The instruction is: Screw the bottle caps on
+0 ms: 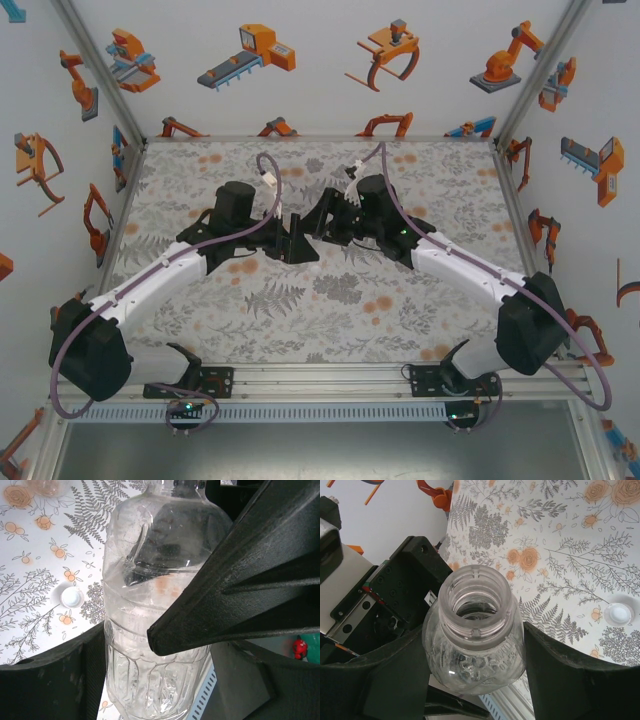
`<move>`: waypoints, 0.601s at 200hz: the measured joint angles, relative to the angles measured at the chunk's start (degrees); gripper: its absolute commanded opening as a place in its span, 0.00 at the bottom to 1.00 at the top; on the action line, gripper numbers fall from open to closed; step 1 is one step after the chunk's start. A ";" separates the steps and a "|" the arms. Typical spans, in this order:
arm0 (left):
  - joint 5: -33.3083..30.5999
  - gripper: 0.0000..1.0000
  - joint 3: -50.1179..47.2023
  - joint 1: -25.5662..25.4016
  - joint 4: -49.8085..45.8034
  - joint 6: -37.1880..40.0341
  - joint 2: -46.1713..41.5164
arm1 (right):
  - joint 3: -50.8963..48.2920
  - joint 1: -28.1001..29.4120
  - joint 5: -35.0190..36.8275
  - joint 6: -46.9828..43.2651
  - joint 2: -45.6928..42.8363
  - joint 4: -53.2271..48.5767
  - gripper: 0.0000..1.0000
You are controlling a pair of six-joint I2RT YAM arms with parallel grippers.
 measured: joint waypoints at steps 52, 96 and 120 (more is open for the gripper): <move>0.98 0.61 -0.94 0.26 0.79 -0.57 0.00 | 0.00 0.00 0.02 -0.39 -0.22 0.22 0.26; 1.99 0.42 -0.94 0.26 1.60 -0.96 0.02 | 0.00 0.00 0.07 -1.09 -0.33 0.50 0.44; 2.14 0.37 -0.94 0.15 1.81 -0.83 0.00 | 0.02 -0.02 0.35 -2.21 -0.96 -0.11 0.73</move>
